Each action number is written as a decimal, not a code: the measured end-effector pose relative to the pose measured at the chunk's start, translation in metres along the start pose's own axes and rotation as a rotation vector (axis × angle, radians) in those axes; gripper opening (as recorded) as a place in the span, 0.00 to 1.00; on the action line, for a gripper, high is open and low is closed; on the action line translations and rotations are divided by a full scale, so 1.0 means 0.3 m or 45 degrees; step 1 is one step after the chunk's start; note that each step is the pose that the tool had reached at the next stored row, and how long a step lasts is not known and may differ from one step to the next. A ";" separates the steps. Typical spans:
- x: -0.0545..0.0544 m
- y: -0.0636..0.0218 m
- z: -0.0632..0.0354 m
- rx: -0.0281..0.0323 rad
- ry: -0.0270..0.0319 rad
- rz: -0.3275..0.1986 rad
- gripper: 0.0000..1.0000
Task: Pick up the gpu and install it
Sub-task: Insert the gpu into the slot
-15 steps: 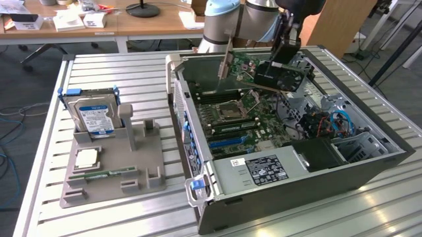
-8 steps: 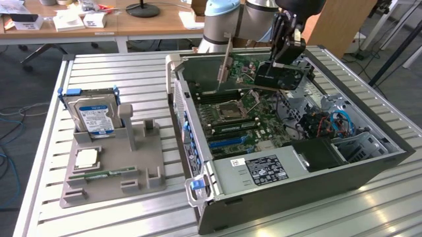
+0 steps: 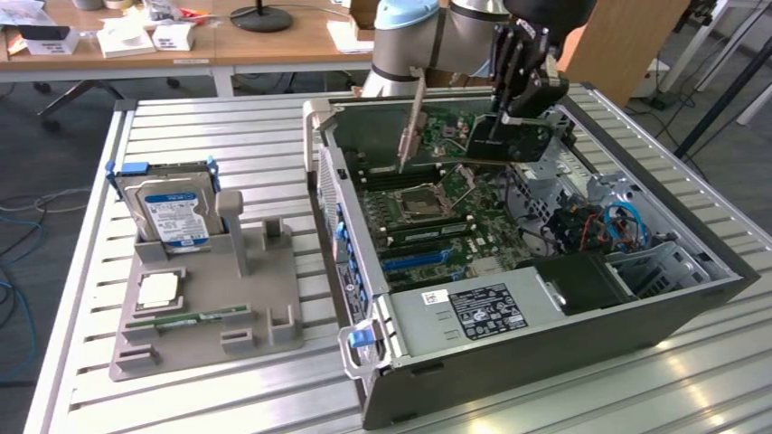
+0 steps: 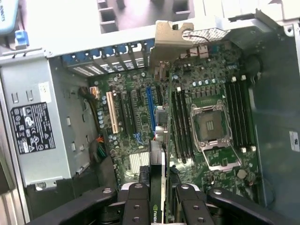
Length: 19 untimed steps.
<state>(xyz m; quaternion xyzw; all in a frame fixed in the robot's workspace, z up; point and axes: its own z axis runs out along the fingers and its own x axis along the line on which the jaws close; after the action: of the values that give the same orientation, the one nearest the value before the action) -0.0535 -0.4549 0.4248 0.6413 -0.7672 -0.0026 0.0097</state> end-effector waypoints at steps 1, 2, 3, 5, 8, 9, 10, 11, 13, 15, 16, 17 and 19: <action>0.000 0.000 0.000 0.0003 0.0004 -0.025 0.26; 0.000 0.000 0.001 0.0006 0.0008 -0.048 0.26; 0.000 0.000 0.001 0.0008 0.0012 -0.071 0.26; 0.000 0.000 0.001 0.0014 0.0020 -0.117 0.26; 0.000 0.000 0.003 0.0022 0.0031 -0.187 0.26; 0.000 0.000 0.003 0.0024 0.0035 -0.210 0.26; 0.000 0.000 0.003 0.0027 0.0038 -0.232 0.26; 0.000 0.000 0.004 0.0030 0.0042 -0.255 0.26; 0.000 0.000 0.004 0.0031 0.0046 -0.270 0.26; 0.000 0.000 0.006 0.0033 0.0044 -0.271 0.26; 0.000 0.001 0.008 0.0039 0.0045 -0.270 0.26; 0.000 0.002 0.010 0.0061 0.0044 -0.270 0.26; 0.000 0.003 0.017 0.0138 0.0038 -0.271 0.26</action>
<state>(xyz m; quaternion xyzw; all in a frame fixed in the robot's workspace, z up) -0.0546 -0.4549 0.4196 0.7192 -0.6947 0.0015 0.0070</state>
